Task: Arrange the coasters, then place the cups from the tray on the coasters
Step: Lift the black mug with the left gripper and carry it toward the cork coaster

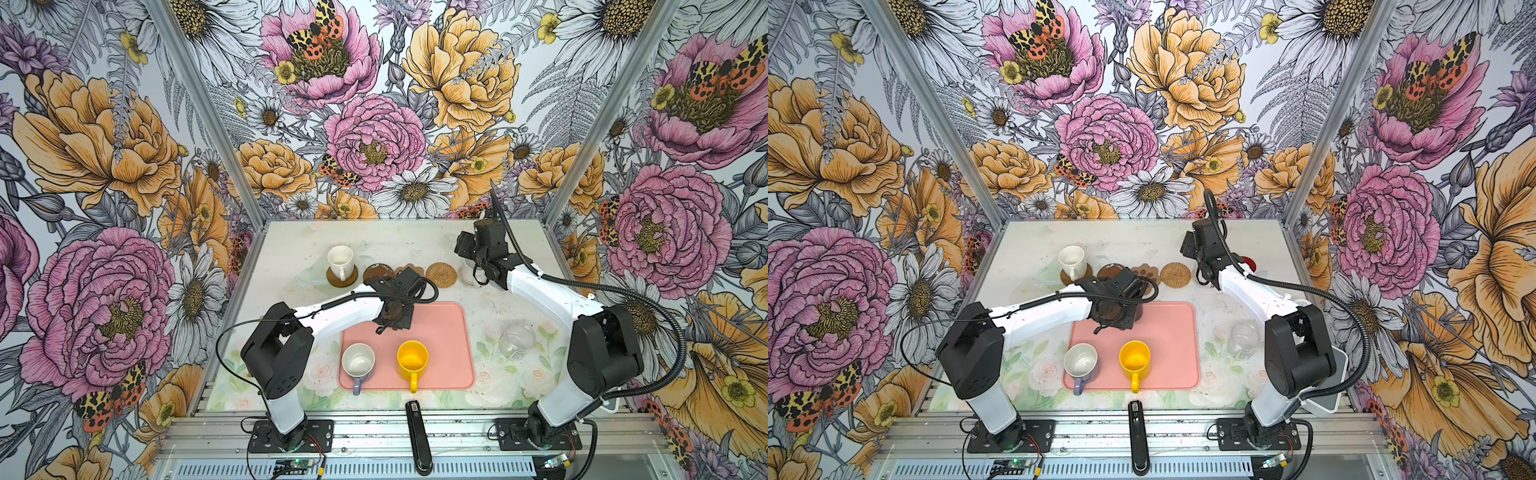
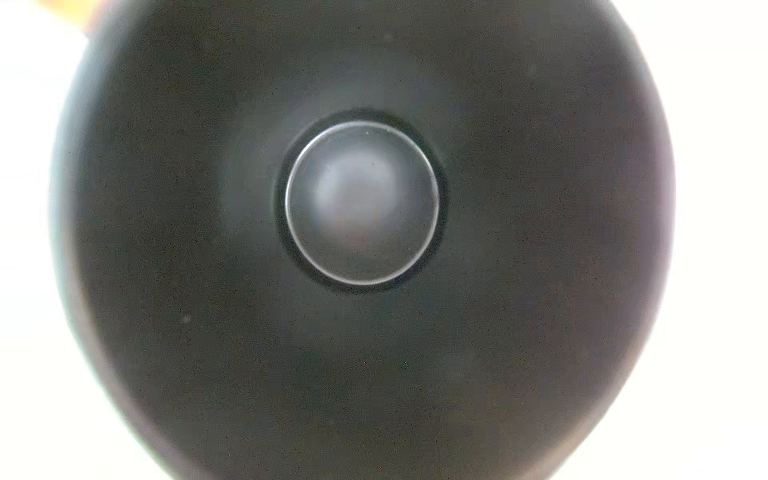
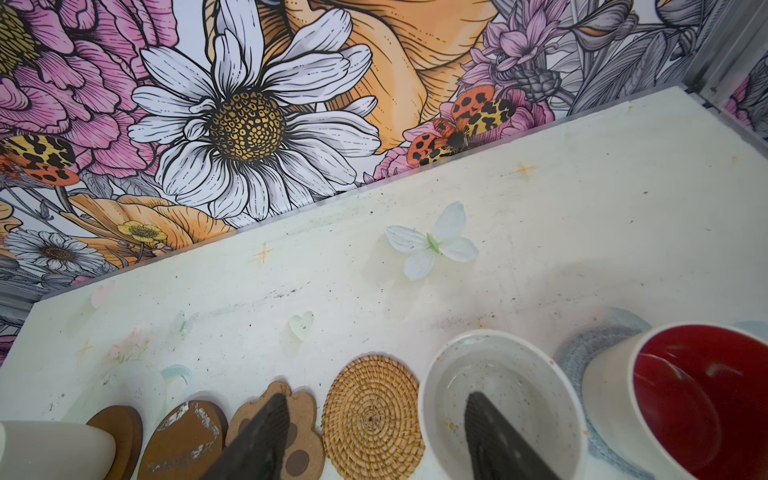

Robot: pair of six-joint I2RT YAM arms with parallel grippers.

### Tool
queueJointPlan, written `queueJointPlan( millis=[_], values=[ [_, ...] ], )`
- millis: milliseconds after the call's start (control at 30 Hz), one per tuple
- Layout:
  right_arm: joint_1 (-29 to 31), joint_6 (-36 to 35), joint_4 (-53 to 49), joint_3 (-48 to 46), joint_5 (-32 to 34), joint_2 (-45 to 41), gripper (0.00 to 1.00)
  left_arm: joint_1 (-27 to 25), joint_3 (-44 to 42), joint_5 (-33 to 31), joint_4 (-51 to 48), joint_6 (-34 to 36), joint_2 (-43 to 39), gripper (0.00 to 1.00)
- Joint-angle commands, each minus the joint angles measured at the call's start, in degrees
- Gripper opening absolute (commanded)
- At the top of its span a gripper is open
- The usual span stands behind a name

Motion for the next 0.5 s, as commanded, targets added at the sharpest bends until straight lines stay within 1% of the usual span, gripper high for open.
queueJointPlan(
  millis=[0, 200, 467],
  values=[
    [-0.4, 0.9, 1.1, -0.1, -0.4, 0.5, 0.69, 2.5, 4.4, -4.0, 2.8, 1.2, -3.3, 0.0],
    [-0.3, 1.1, 1.1, -0.1, -0.8, 0.4, 0.69, 5.9, 8.5, -4.0, 2.9, 3.2, -2.4, 0.0],
    [-0.3, 1.0, 1.1, -0.1, -0.9, 0.1, 0.69, 11.6, 10.7, -4.0, 4.2, 4.9, -0.3, 0.0]
  ],
)
